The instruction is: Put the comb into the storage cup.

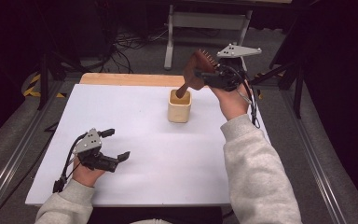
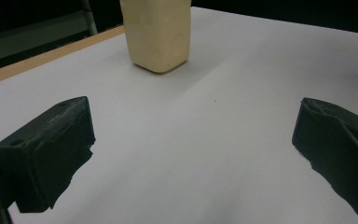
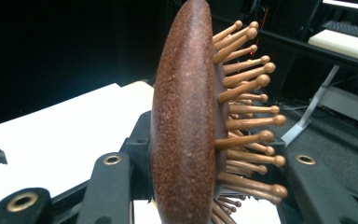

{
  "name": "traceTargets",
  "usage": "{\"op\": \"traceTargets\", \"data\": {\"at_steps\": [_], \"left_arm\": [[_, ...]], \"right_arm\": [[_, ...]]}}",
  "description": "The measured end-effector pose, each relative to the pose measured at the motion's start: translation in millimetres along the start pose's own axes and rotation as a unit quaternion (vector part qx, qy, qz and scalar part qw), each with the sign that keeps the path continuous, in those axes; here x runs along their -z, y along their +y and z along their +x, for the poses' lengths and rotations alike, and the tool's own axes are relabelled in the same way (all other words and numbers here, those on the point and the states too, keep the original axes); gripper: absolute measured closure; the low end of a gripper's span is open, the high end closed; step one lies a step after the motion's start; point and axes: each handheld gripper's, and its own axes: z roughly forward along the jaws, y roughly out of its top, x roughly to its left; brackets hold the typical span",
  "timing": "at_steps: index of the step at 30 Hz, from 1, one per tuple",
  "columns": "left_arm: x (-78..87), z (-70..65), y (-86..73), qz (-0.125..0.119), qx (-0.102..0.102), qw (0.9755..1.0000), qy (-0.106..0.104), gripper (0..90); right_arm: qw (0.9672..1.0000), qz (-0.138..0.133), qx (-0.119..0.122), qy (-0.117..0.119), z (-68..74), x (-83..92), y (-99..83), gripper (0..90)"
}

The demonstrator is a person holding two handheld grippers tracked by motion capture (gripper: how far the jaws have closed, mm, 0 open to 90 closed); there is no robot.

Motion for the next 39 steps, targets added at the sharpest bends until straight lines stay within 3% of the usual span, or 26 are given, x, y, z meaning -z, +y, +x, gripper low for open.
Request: {"op": "traceTargets", "data": {"at_steps": [5, 23, 39], "left_arm": [[1.7, 0.3, 0.7, -0.01, 0.0, 1.0, 0.001, 0.1], [3.1, -0.1, 1.3, -0.011, -0.002, 0.9999, 0.004, 0.1], [2.2, -0.8, 1.3, -0.01, -0.002, 0.9999, 0.002, 0.1]], "right_arm": [[0.9999, 0.013, -0.006, 0.001, -2.3, -10.3, -4.2, 53.9], [0.998, 0.056, -0.028, 0.009, -10.4, -41.5, -24.5, 52.8], [0.9952, 0.087, -0.038, 0.024, -8.6, -63.2, -34.5, 51.8]]}}
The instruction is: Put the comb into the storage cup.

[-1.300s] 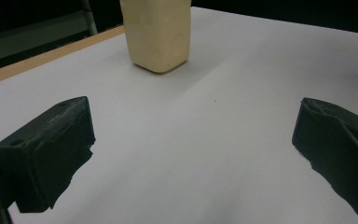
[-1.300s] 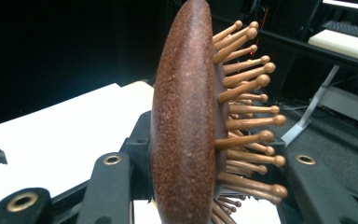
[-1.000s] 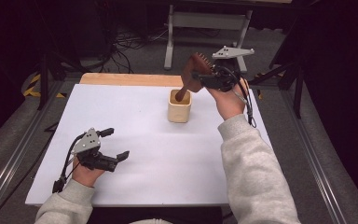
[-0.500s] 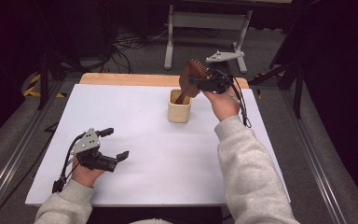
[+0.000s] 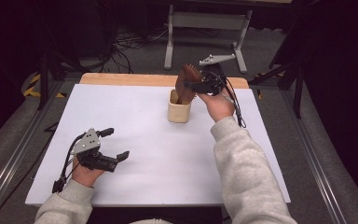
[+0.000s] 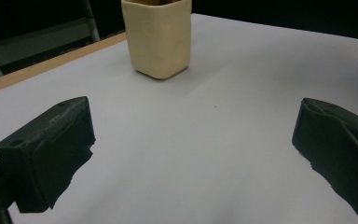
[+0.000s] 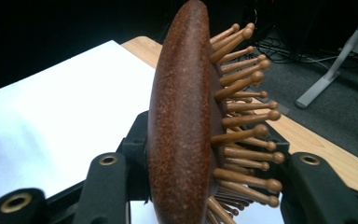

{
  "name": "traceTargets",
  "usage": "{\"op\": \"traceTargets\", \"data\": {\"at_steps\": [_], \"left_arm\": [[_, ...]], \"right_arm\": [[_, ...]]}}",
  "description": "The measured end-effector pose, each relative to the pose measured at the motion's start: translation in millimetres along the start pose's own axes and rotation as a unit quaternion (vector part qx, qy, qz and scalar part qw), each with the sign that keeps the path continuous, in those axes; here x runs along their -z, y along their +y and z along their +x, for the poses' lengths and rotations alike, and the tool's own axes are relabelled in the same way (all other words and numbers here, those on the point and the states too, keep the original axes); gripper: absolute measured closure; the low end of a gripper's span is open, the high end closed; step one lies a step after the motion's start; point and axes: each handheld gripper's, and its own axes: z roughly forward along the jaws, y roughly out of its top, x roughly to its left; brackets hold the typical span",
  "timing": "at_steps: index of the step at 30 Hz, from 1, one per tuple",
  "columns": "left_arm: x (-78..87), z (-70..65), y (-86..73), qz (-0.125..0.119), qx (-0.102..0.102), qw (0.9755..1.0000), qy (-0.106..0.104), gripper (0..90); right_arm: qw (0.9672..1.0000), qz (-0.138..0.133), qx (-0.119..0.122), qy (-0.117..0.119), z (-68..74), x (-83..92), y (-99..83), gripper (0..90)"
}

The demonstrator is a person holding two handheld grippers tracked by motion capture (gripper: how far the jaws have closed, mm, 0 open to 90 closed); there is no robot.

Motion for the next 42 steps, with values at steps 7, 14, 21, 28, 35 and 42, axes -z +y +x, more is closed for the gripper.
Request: {"op": "traceTargets", "data": {"at_steps": [7, 14, 21, 28, 35, 42], "left_arm": [[-0.4, 0.3, -0.1, 0.0, 0.001, 1.0, -0.001, 0.1], [-0.4, 0.1, -0.1, 0.002, 0.0, 1.0, 0.0, 0.1], [-0.4, 0.2, 0.0, 0.001, -0.001, 1.0, -0.001, 0.1], [-0.1, 0.2, 0.0, -0.002, 0.003, 1.0, -0.003, 0.1], [1.5, 1.1, 0.5, -0.001, 0.0, 1.0, -0.004, 0.1], [5.2, 1.8, 1.3, -0.003, 0.0, 1.0, -0.003, 0.1]], "right_arm": [[1.0, 0.005, 0.001, 0.002, 0.7, -4.0, -1.0, 50.4], [0.9999, 0.011, 0.001, 0.002, 0.2, -6.7, -3.4, 49.6], [0.9998, -0.012, -0.013, 0.013, -4.5, -3.0, -4.0, 42.1], [0.9932, -0.11, -0.022, 0.03, -13.8, 17.1, -1.7, 9.0], [0.9908, -0.134, 0.016, 0.013, -12.7, 41.8, -1.1, 3.7], [0.9891, -0.141, 0.038, 0.021, -8.9, 67.1, -6.2, 3.1]]}}
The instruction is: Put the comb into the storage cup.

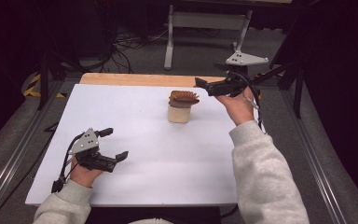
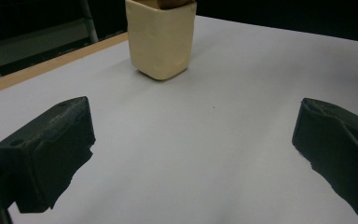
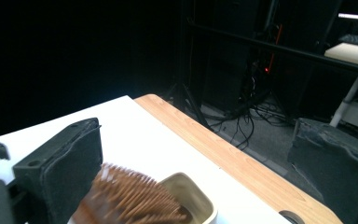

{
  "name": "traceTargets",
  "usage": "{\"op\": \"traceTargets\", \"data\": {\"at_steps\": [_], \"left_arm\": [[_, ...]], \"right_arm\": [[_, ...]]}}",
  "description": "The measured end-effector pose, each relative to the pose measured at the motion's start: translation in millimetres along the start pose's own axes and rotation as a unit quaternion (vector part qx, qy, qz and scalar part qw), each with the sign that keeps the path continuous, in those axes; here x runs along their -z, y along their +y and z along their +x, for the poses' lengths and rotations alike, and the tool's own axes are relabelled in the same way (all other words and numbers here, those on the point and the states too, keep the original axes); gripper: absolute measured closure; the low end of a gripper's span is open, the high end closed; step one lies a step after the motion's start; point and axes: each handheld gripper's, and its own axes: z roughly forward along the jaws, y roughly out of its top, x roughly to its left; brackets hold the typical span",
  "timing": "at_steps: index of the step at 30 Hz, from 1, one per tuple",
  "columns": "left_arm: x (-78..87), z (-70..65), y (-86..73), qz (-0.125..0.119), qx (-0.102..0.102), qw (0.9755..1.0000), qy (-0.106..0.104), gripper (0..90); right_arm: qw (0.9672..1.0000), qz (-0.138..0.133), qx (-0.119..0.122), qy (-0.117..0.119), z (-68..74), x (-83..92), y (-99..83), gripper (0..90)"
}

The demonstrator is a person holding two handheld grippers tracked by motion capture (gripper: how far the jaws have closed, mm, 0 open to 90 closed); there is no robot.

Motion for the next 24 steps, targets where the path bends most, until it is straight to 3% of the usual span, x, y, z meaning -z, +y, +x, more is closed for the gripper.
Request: {"op": "traceTargets", "data": {"at_steps": [10, 17, 24], "left_arm": [[9.1, 4.4, 1.1, -0.001, 0.005, 1.0, 0.007, 0.1], [15.3, 7.2, 0.7, -0.001, 0.006, 1.0, 0.007, 0.1], [20.5, 9.9, -1.0, 0.001, 0.019, 0.9998, 0.008, 0.1]], "right_arm": [[0.9994, 0.0, 0.027, 0.021, 15.2, 40.8, -12.3, 2.0], [0.9992, 0.003, 0.028, 0.027, 23.7, 66.3, -27.1, 1.7], [0.9989, 0.018, 0.031, 0.03, 34.4, 83.4, -49.8, 2.0]]}}
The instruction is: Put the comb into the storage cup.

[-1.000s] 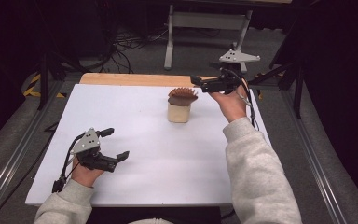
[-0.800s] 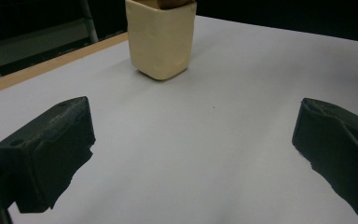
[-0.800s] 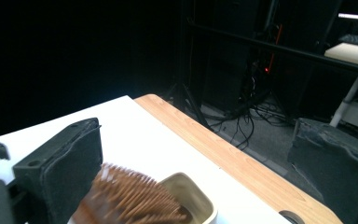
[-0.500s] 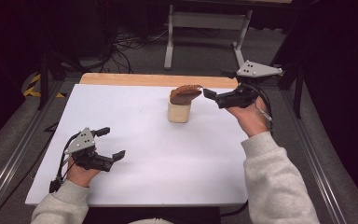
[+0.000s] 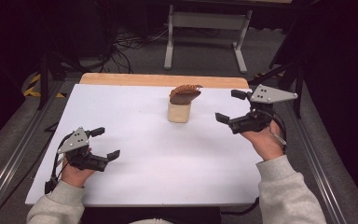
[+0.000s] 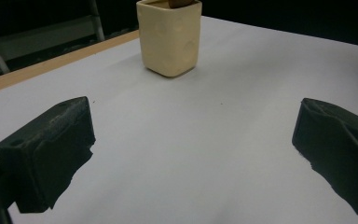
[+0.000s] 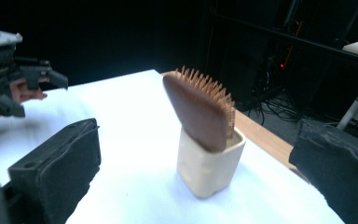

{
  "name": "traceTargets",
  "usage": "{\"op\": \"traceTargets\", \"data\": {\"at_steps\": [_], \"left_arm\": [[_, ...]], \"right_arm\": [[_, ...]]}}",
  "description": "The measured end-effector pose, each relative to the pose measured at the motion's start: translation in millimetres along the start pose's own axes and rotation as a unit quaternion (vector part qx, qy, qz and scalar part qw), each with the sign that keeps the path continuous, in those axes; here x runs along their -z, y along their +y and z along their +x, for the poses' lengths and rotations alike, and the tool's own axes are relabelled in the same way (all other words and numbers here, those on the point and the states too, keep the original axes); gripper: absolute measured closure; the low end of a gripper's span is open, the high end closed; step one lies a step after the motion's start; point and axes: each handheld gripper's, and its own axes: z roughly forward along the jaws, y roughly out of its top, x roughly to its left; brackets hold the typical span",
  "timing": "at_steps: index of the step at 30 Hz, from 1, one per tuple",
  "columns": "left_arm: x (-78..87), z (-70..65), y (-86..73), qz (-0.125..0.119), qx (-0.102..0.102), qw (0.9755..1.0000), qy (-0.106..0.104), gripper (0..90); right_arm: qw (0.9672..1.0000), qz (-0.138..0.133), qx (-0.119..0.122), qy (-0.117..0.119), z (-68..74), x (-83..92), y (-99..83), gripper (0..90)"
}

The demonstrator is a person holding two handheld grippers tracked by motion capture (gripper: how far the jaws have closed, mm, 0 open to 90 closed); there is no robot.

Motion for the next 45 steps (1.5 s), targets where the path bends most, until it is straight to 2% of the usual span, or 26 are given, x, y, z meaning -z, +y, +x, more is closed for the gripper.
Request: {"op": "traceTargets", "data": {"at_steps": [6, 11, 16, 22, 28, 33, 35, 36, 39, 40, 45], "left_arm": [[5.0, -0.3, -2.0, 0.004, 0.002, 1.0, -0.001, 0.1], [10.3, -0.5, -4.6, 0.004, 0.002, 1.0, -0.001, 0.1], [15.2, -0.2, -5.9, 0.002, 0.002, 1.0, 0.004, 0.1], [18.7, 1.6, -8.1, 0.006, 0.005, 0.9999, 0.01, 0.2], [20.9, 2.8, -9.4, 0.007, 0.01, 0.9999, 0.009, 0.3], [21.0, 2.3, -10.0, 0.007, 0.008, 0.9998, 0.016, 0.5], [20.9, 2.4, -10.2, 0.008, 0.009, 0.9998, 0.015, 0.5], [20.6, 2.4, -10.5, 0.008, 0.01, 0.9998, 0.014, 0.4], [19.7, 2.0, -11.8, 0.008, 0.006, 0.9999, 0.012, 0.5], [18.8, 1.6, -12.7, 0.005, 0.01, 0.9999, 0.009, 0.4], [16.4, 1.8, -16.4, 0.007, 0.007, 0.9999, 0.014, 0.3]], "right_arm": [[1.0, 0.005, -0.001, 0.003, 11.2, 6.0, -21.2, 2.0], [0.9997, 0.023, 0.004, 0.01, 21.0, 4.7, -42.4, 1.9], [0.9997, 0.018, -0.006, 0.018, 26.6, 3.6, -60.8, 1.5], [0.9992, 0.033, -0.014, 0.015, 30.4, 0.6, -83.0, 1.5], [0.9987, 0.031, -0.025, 0.03, 36.1, -3.9, -104.8, 0.8], [0.9985, 0.038, -0.032, 0.023, 42.1, -10.2, -121.4, 0.8], [0.9983, 0.04, -0.036, 0.022, 43.1, -11.6, -125.7, 0.8], [0.998, 0.041, -0.044, 0.022, 44.0, -13.7, -133.3, 0.8], [0.9977, 0.045, -0.047, 0.018, 45.0, -14.8, -140.1, 0.8], [0.9978, 0.045, -0.047, 0.016, 45.8, -15.0, -142.0, 0.8], [0.9982, 0.031, -0.05, 0.011, 48.8, -16.8, -153.8, 0.5]]}}
